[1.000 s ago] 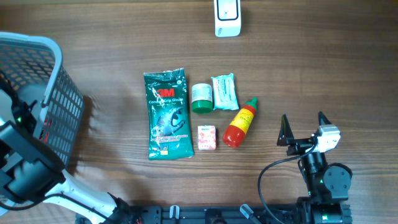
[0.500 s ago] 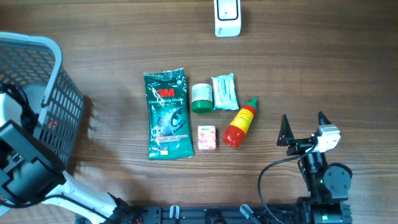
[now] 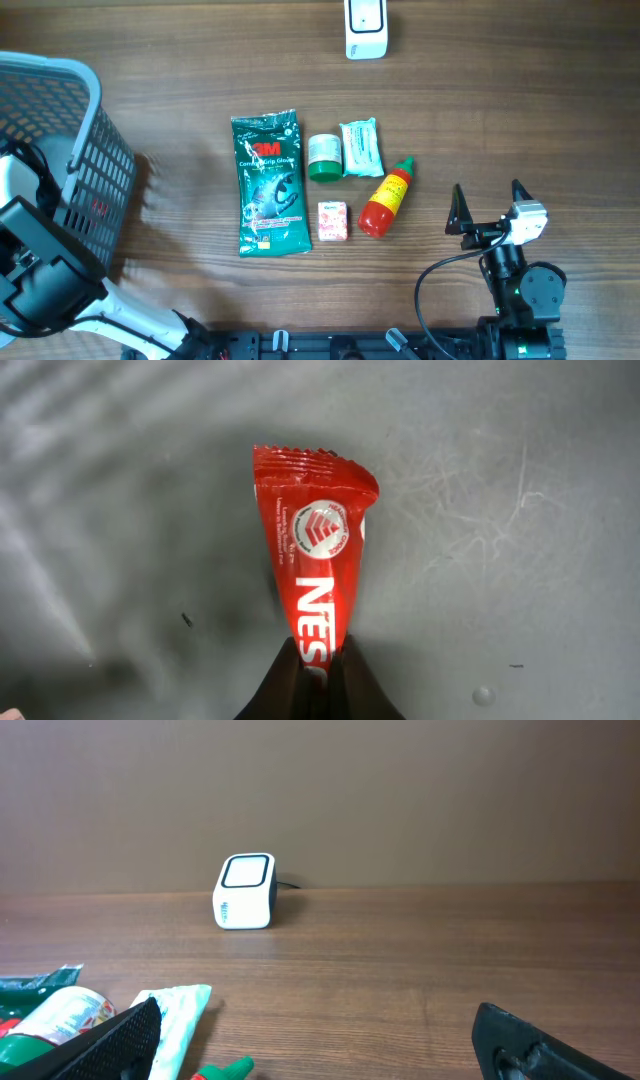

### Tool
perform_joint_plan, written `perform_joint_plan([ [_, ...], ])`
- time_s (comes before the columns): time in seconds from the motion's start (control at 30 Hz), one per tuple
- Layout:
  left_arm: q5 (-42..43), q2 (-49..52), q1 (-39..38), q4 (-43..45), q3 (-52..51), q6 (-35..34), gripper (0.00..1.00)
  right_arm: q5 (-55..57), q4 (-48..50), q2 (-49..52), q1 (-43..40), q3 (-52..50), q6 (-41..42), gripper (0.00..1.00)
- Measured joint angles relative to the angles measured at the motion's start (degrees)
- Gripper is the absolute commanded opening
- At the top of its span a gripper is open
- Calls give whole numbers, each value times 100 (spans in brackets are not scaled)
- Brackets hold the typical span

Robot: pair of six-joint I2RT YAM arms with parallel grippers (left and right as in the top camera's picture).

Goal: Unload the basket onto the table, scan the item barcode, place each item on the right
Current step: 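Lift the Nescafe stick out of the basket and carry it right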

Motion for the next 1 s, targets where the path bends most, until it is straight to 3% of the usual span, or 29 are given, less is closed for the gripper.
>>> perform_joint_plan([
  [0.2, 195, -275, 7, -146, 667, 614, 4, 0, 0, 0, 0, 0, 0, 100],
  [0.4, 409, -1486, 7, -236, 2151, 1248, 4, 0, -2, 0, 0, 0, 0, 100],
  [0.6, 1987, -2957, -240, -258, 2516, 2717, 4, -2, 0, 0, 0, 0, 0, 100],
  [0.73, 2693, -3289, -1438, -404, 2514, 3906, 4, -2, -2, 0, 0, 0, 0, 100],
  [0.8, 2898, -3287, -2583, -385, 2511, 4452, 4, 0, 0, 0, 0, 0, 0, 100],
  [1.0, 2758, -2922, -5128, 175, 2507, 5556, 4, 0, -2, 0, -9, 0, 0, 100],
])
